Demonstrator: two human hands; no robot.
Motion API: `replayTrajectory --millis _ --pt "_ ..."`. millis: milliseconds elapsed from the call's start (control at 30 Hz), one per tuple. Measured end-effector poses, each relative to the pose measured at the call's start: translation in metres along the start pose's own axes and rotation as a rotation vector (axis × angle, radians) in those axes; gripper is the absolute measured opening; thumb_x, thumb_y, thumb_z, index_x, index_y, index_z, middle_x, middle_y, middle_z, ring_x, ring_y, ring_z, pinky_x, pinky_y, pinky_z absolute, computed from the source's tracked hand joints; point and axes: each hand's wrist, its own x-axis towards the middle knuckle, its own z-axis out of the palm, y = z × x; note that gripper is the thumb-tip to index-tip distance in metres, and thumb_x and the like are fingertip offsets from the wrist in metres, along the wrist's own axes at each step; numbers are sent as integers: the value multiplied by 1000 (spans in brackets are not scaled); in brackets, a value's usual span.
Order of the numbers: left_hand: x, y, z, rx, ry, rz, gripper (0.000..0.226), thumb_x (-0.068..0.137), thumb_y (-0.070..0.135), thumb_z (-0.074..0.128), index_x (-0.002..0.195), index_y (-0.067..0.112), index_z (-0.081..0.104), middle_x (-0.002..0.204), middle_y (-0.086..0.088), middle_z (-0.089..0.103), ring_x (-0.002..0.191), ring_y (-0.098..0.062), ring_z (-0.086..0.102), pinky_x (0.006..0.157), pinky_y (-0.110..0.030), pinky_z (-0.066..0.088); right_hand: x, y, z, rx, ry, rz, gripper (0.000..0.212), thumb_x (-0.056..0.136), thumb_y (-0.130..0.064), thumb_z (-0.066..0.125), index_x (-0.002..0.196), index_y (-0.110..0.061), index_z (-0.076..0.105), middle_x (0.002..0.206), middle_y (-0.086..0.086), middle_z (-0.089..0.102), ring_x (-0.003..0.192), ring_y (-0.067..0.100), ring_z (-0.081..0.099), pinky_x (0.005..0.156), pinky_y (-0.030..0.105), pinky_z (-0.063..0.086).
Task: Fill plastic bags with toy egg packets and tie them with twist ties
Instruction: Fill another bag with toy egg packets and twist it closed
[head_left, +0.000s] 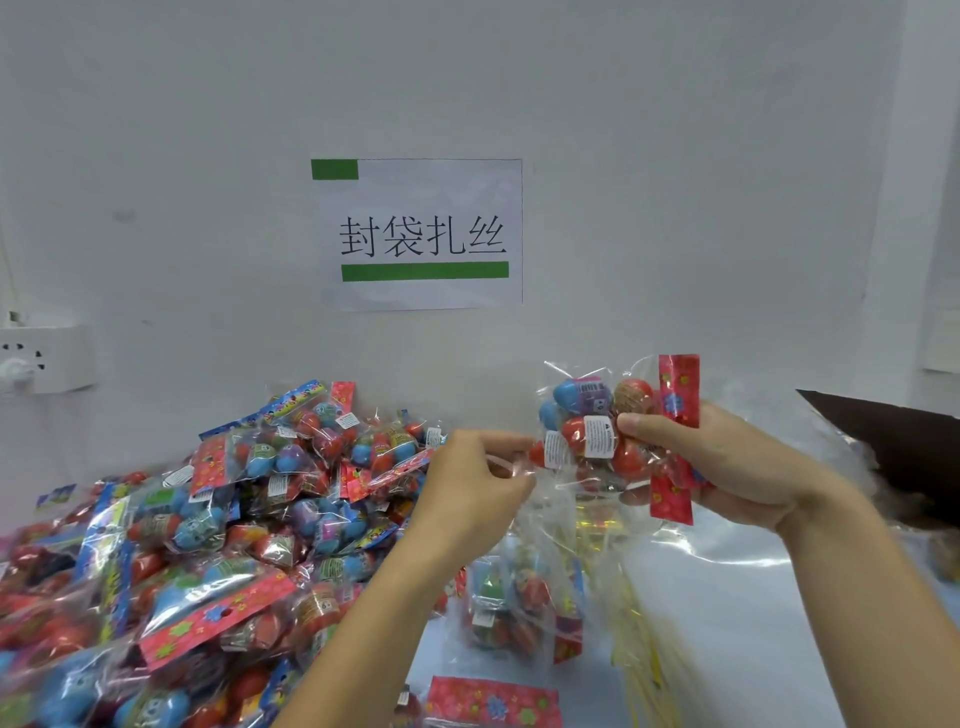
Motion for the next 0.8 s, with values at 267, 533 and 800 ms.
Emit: replayTrajectory --millis 267,533,800 --pt "-1 -2 -4 -41 42 -7 43 94 5 57 131 25 62 53 19 58 32 -2 35 38 -13 33 3 -4 4 -479 165 -123 24 76 -44 78 96 -32 74 92 3 78 85 17 76 74 26 57" --pt "0 3 -6 23 115 73 49 94 1 52 136 23 61 111 11 70 37 -2 38 41 -12 36 5 0 16 -609 14 139 7 85 -32 79 85 -29 73 89 8 77 83 26 76 73 38 62" --pt "-9 18 -3 221 86 260 51 92 -4 49 134 21 63 112 9 68 66 2 57 60 -2 41 15 5 31 -785 159 220 36 80 -37 76 93 -5 67 85 17 72 72 28 68 84 51 57"
